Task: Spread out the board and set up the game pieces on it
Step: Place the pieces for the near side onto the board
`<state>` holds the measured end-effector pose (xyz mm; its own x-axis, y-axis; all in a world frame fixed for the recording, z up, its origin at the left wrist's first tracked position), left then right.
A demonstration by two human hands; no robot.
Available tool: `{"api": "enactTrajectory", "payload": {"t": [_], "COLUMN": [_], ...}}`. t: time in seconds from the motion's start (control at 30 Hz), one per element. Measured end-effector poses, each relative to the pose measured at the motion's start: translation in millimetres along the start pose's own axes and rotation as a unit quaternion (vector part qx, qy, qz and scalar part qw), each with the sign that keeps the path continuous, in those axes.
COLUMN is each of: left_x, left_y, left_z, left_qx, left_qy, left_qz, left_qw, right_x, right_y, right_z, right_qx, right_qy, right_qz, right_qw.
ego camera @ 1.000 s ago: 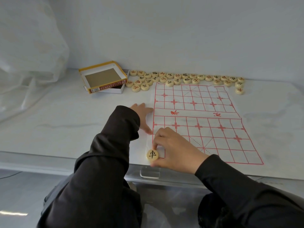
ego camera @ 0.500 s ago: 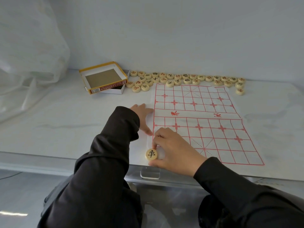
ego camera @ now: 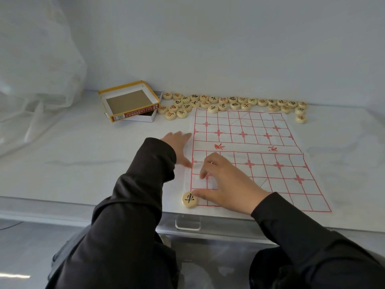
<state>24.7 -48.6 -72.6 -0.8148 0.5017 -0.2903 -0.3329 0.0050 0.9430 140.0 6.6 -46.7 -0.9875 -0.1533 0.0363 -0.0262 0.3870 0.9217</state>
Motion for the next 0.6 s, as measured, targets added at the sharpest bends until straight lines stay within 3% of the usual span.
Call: {"api": "enactTrajectory", "payload": {"t": [0.37, 0.6], "left_x": [12, 22], "left_y": [24, 11], "left_z": [50, 88], "left_qx": [-0.035, -0.002], "left_qy": [-0.048, -0.073], "left_qz": [0.134, 0.109], "left_qw": [0.989, 0.991], "right_x": [5, -3], "right_y": [58, 72], "right_z": [96, 138], "right_qx": [-0.022, -0.029], "right_qy": [-0.154, -0.235], "right_qz": [0.119, 0.123], "right_qw": [0.981, 0.964]}}
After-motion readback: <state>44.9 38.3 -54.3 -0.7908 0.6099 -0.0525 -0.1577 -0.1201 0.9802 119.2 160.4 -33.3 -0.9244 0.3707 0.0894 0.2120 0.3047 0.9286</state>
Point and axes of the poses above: each hand's wrist, its own x-axis towards the middle knuckle, its own y-axis out of the back of the hand, z = x × y, the point moved 10 cm from there along x, towards the middle knuckle, and after that the axes turned 7 degrees about z, right-handed, at the moved point
